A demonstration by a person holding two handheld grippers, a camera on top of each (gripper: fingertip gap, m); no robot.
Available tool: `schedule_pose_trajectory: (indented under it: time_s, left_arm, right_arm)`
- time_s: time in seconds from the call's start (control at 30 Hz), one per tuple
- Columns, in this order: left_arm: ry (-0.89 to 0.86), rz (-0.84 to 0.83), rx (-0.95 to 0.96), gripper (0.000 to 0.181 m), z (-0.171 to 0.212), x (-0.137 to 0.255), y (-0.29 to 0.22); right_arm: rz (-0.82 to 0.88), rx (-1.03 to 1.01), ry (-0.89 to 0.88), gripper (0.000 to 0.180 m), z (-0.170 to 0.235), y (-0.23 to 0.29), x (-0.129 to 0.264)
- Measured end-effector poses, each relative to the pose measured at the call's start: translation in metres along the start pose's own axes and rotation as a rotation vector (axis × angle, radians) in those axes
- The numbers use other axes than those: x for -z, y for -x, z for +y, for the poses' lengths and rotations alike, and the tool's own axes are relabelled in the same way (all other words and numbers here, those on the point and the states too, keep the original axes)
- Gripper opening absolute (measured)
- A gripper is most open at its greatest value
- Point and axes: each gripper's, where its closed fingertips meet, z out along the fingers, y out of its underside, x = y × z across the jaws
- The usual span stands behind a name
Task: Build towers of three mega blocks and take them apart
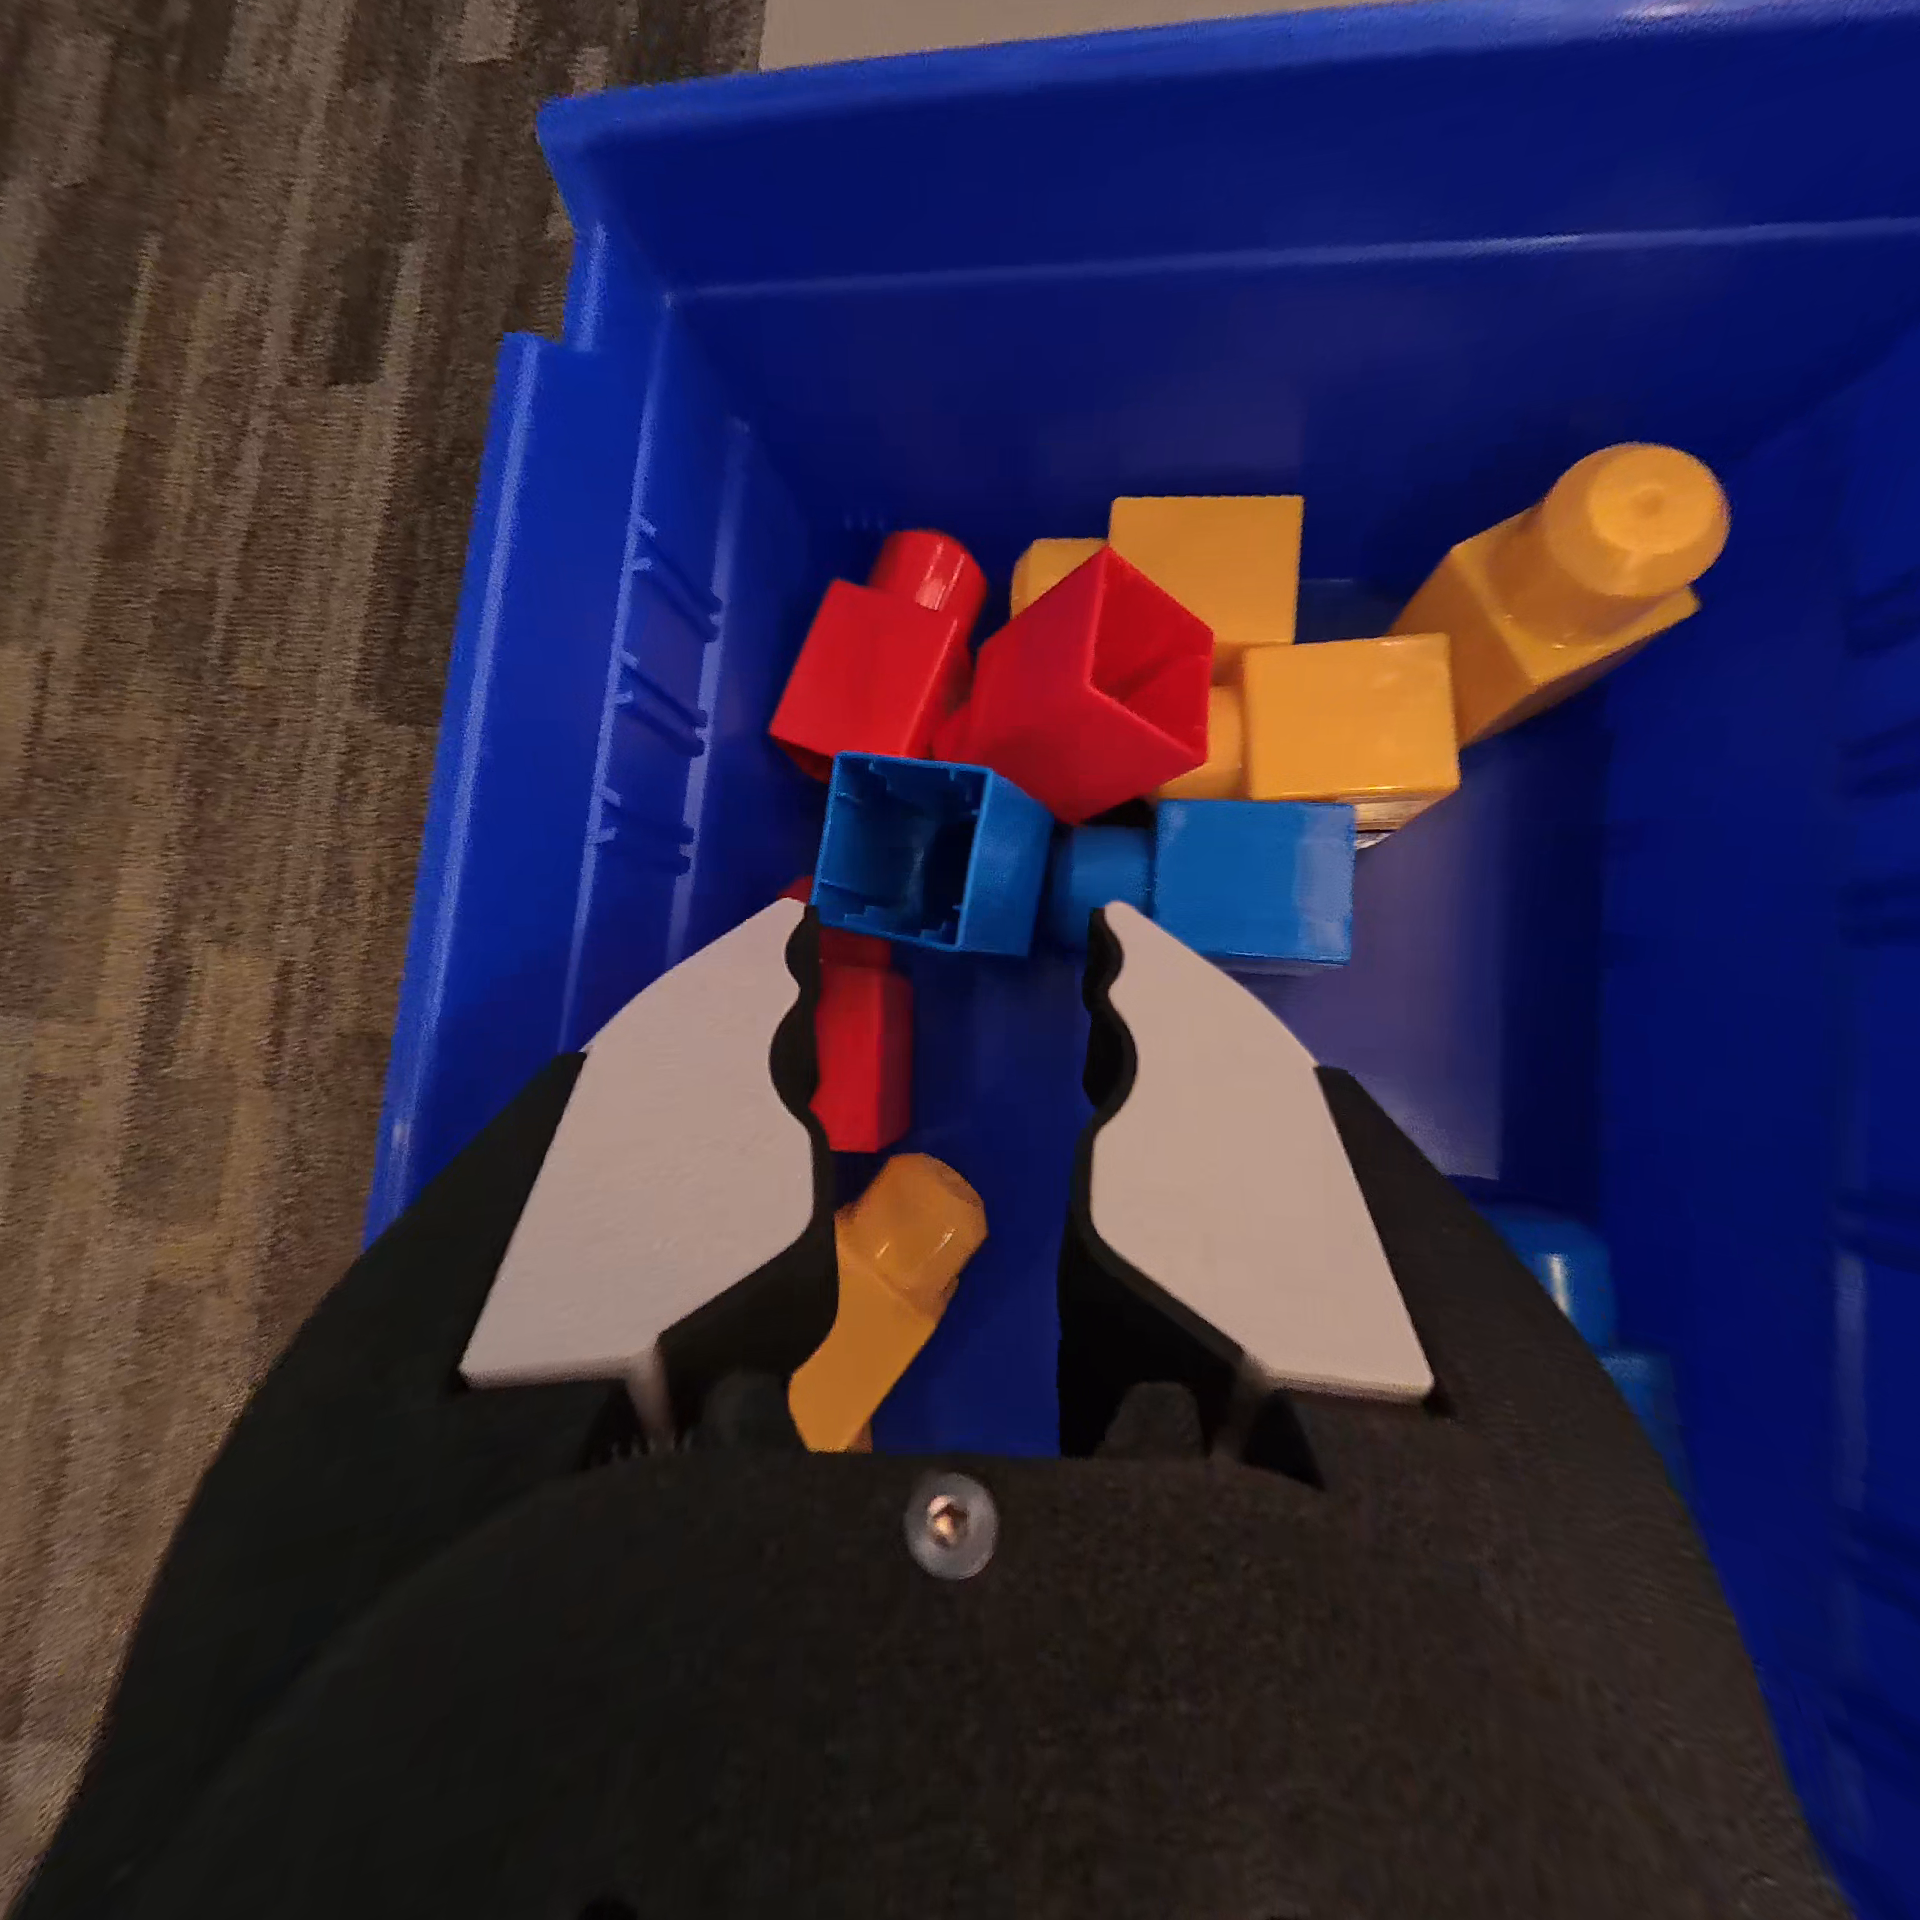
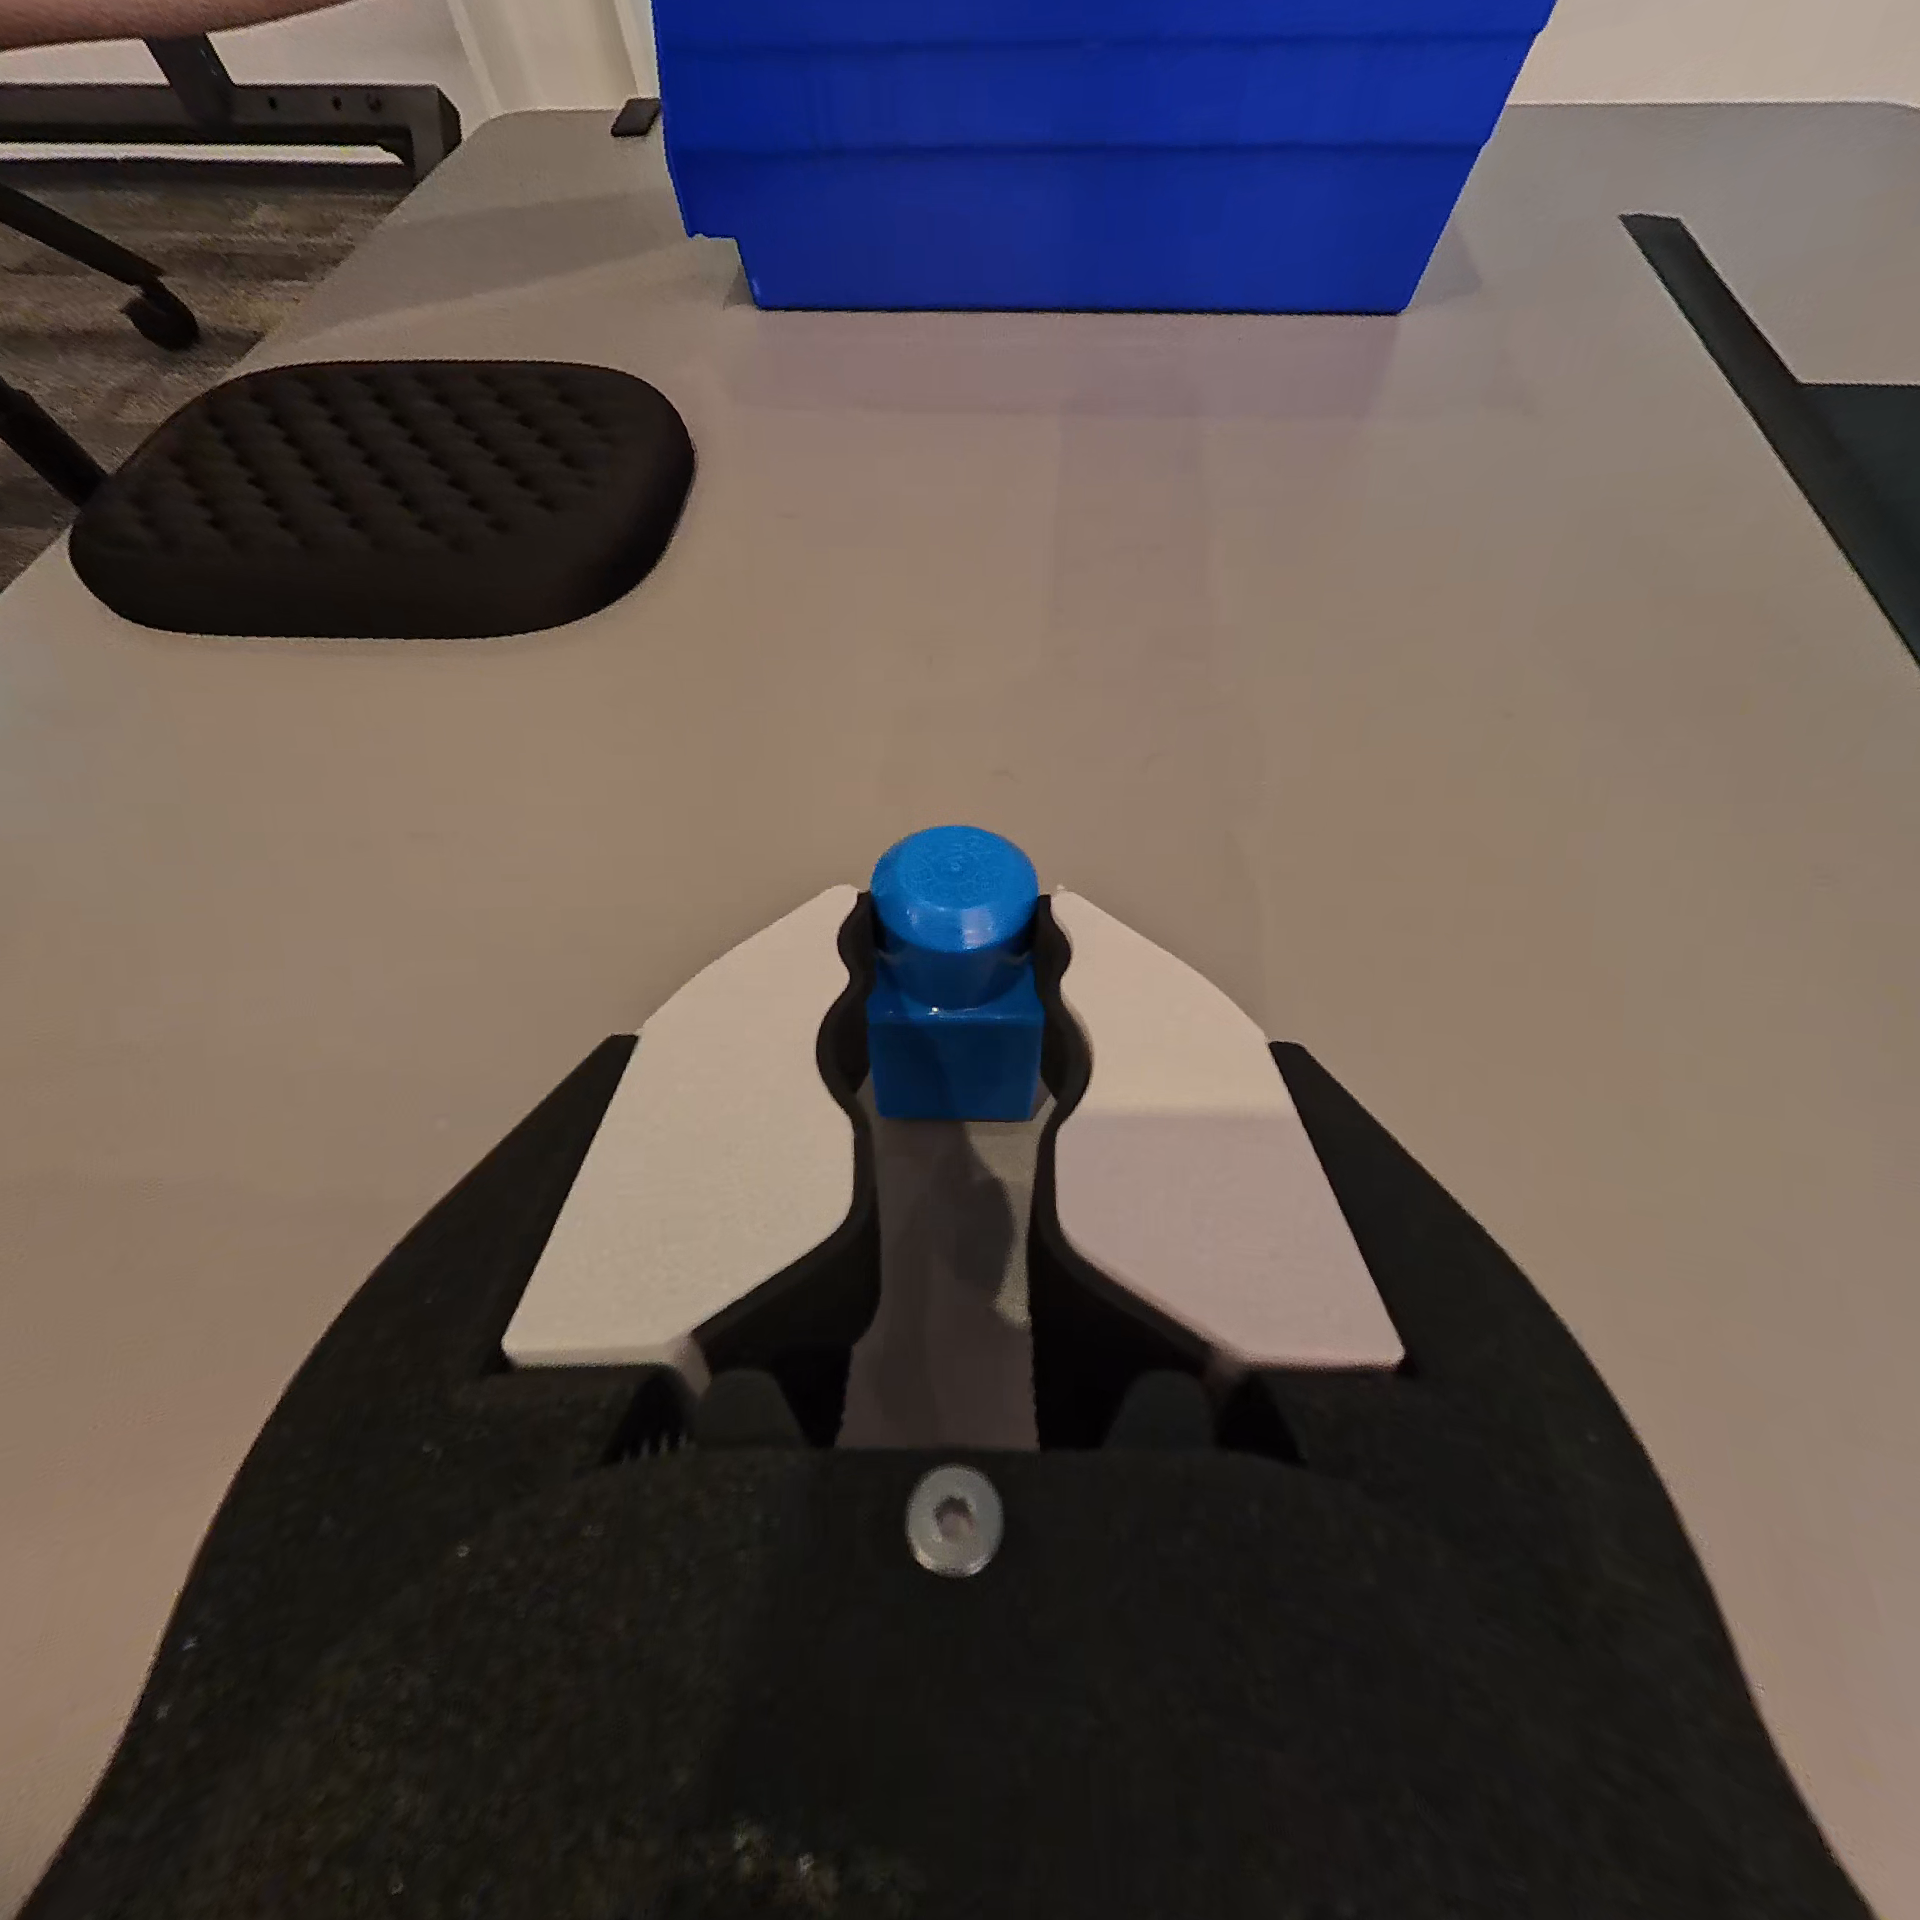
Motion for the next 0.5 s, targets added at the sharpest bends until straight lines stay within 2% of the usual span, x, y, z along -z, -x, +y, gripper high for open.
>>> schedule_pose_trajectory:
  time_s: [0.13, 0.5]
  left_arm:
    - [0.019, -0.029, -0.016, 0.044, 0.003, -0.004, 0.005]
    - [-0.011, -0.03, -0.037, 0.045, -0.008, -0.001, 0.008]
  right_arm:
    - [-0.029, -0.029, 0.019, 0.036, 0.004, 0.002, 0.0]
    - [-0.046, -0.043, 0.024, 0.036, 0.005, 0.004, -0.001]
